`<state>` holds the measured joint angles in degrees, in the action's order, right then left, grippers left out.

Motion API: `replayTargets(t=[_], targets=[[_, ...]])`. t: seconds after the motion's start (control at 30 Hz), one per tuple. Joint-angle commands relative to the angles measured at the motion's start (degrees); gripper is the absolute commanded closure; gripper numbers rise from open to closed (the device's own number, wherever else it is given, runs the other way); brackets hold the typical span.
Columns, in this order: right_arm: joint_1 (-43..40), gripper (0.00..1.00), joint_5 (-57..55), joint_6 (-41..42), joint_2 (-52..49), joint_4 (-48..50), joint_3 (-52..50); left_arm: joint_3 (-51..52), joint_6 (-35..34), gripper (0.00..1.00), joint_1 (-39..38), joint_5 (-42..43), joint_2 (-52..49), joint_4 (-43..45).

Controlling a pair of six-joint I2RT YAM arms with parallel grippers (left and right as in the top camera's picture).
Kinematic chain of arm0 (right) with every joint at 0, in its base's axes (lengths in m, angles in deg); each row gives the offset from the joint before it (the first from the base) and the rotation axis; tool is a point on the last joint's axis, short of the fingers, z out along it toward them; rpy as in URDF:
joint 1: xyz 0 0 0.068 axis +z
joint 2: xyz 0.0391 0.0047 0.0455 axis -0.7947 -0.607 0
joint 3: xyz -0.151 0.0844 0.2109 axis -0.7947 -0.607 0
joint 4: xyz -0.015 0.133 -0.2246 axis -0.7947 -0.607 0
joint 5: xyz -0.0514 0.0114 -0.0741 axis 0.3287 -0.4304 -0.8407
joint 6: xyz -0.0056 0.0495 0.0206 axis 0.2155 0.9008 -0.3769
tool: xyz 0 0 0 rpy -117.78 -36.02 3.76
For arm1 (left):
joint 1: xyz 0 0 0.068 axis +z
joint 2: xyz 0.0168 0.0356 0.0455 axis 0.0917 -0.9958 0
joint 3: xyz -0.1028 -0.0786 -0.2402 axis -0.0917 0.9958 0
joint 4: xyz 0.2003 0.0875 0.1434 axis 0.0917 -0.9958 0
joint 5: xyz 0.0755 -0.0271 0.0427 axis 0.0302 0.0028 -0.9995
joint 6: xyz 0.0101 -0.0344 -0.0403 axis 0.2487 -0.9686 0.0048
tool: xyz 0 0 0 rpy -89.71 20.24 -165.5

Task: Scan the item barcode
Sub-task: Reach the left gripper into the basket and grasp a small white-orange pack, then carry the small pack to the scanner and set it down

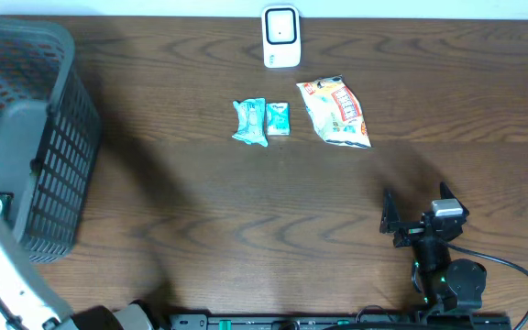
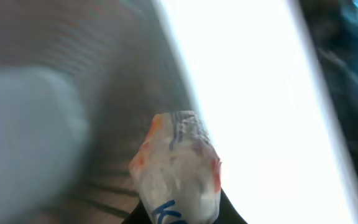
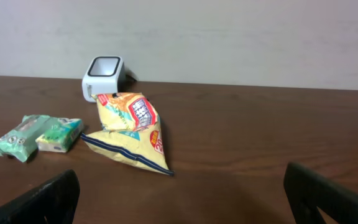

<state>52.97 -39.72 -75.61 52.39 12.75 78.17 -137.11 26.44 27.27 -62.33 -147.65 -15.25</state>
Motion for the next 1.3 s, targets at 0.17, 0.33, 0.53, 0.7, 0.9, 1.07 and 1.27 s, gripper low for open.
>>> replayTargets(t=[0.17, 0.33, 0.53, 0.7, 0.9, 1.07, 1.27], targets=[[0.5, 0.01, -0.2, 1.0, 0.3, -0.2, -0.1, -0.8, 11.1, 0.92, -28.0, -1.1, -2.6, 4.0], [0.5, 0.01, -0.2, 1.0, 0.3, -0.2, -0.1, -0.7, 22.3, 0.92, -41.6, -10.3, -8.7, 3.4], [0.5, 0.01, -0.2, 1.0, 0.3, -0.2, -0.1, -0.7, 30.0, 0.92, -53.0, -16.9, -20.0, 5.3], [0.5, 0.01, -0.2, 1.0, 0.3, -0.2, -0.1, -0.7, 30.0, 0.84, -58.1, -17.3, -29.0, 7.8], [0.5, 0.01, -0.2, 1.0, 0.3, -0.2, -0.1, -0.7, 29.7, 0.83, -62.0, -17.2, -35.5, 11.2], [0.5, 0.01, -0.2, 1.0, 0.3, -0.2, -0.1, -0.7, 29.8, 0.26, -62.8, -17.3, -35.9, 11.5], [0.5, 0.01, -0.2, 1.0, 0.3, -0.3, -0.1, -0.7, 30.0, 0.22, -60.6, -17.3, -33.3, 11.9]])
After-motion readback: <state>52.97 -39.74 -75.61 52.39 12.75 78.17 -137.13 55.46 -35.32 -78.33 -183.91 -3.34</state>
